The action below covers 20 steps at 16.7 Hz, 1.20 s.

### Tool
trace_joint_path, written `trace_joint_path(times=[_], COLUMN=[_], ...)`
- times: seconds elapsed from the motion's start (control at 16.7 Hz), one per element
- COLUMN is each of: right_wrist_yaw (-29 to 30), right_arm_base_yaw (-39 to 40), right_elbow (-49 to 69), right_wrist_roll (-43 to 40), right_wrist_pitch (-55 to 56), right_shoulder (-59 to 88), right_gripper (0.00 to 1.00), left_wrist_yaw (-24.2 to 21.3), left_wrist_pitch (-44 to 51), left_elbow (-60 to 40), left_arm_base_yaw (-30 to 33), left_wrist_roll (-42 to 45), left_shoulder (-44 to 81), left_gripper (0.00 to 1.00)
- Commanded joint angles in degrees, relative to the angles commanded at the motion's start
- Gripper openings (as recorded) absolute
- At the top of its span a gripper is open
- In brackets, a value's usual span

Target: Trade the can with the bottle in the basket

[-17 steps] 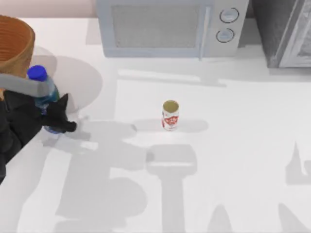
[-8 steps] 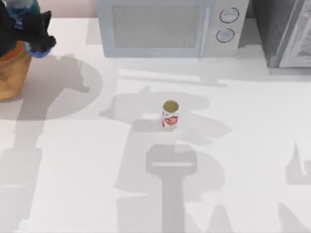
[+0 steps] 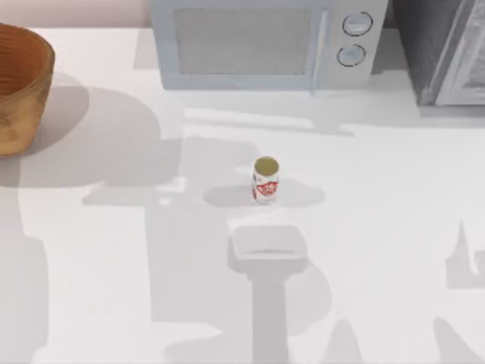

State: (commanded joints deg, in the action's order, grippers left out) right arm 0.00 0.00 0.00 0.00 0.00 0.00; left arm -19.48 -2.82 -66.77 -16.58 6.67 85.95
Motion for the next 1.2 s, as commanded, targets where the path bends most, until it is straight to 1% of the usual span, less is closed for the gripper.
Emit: trace_joint_path(times=[0.12,0.42,0.9,1.14,1.2], right_wrist_yaw=[0.0,0.0,0.0,0.0,0.0], right_arm_base_yaw=[0.0,0.0,0.0,0.0,0.0], right_elbow=[0.0,0.0,0.0,0.0,0.0], right_wrist_roll=[0.0,0.0,0.0,0.0,0.0], right_wrist_pitch=[0.0,0.0,0.0,0.0,0.0], right_shoulder=[0.0,0.0,0.0,0.0,0.0], right_gripper=[1.00,1.00,1.00,1.00,1.00], left_wrist_yaw=[0.2,0.3,2.3,2.4,2.4], left_wrist_pitch=[1.4,1.1,-8.1,-8.6,-8.6], left_elbow=[-1.0,-0.9,-2.5,-2.6,-2.6], left_arm_base_yaw=[-1.3,-1.1,1.0,1.2,1.2], left_wrist_roll=[0.1,0.1,-0.6,-0.6,-0.6], left_shoulder=[0.0,0.4,10.8,11.4,11.4], left_gripper=[0.00,0.00,0.00,0.00,0.08])
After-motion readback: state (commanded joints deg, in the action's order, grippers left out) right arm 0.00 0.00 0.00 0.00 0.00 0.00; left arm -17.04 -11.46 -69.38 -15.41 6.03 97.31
